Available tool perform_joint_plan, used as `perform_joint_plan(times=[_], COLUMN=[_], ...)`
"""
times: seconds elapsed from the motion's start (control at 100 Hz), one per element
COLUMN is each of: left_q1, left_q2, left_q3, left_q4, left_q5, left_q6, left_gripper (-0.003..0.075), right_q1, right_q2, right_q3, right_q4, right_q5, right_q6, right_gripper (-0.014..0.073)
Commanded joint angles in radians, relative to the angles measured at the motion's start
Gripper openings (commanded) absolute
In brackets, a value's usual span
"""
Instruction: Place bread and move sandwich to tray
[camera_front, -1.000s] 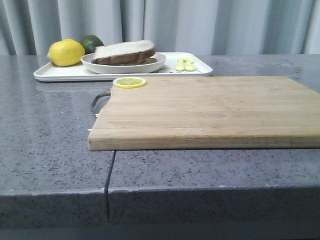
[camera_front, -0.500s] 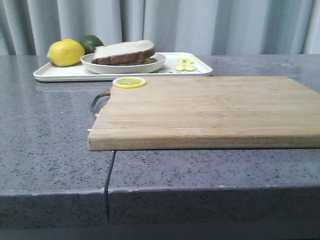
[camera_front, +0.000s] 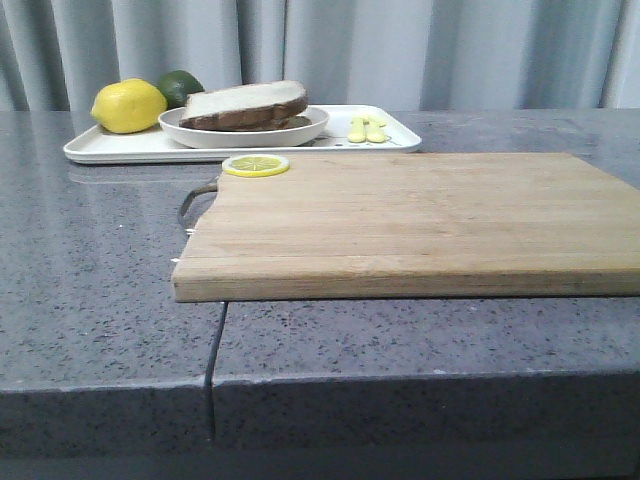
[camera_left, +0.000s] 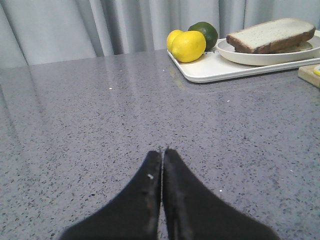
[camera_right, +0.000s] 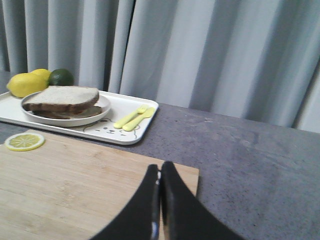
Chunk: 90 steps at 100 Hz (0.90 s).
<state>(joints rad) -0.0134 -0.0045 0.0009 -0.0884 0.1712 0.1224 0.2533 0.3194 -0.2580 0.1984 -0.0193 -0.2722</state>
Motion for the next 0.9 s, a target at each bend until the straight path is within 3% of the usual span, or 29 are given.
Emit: perform_joint_plan(times=[0.0, 0.14, 0.28, 0.48, 0.89], left_q1=[0.004, 0.004, 0.004, 0.004, 0.004], left_q2=[-0.032, -0.032, -0.032, -0.032, -0.032], left_q3=[0.017, 0.017, 0.017, 0.017, 0.017], left_q4=[-0.001, -0.001, -0.001, -0.001, -0.001], left_q5=[-0.072, -0.072, -0.072, -0.072, -0.072], left_q6=[-0.011, -0.011, -0.011, -0.011, -0.011], left_gripper=[-0.0019, -0.0019, -0.0019, -0.0019, -0.0019], right_q1=[-0.044, -0.125, -0.175, -0.18, -0.181], right_q2=[-0.035, -0.124, -0.22, -0.352, -0.349], right_q3=[0.031, 0.12, 0.197, 0.287, 0.286], right_q4=[-0.116, -0.19, -0.19, -0.186, -0.187], right_q5=[-0.125, -0.083, -0.07, -0.027, 0.014], right_q6=[0.13, 0.249, 0.262, 0.292, 0.295], right_gripper=[-0.0116, -0.0116, -0.0116, -0.0116, -0.0116])
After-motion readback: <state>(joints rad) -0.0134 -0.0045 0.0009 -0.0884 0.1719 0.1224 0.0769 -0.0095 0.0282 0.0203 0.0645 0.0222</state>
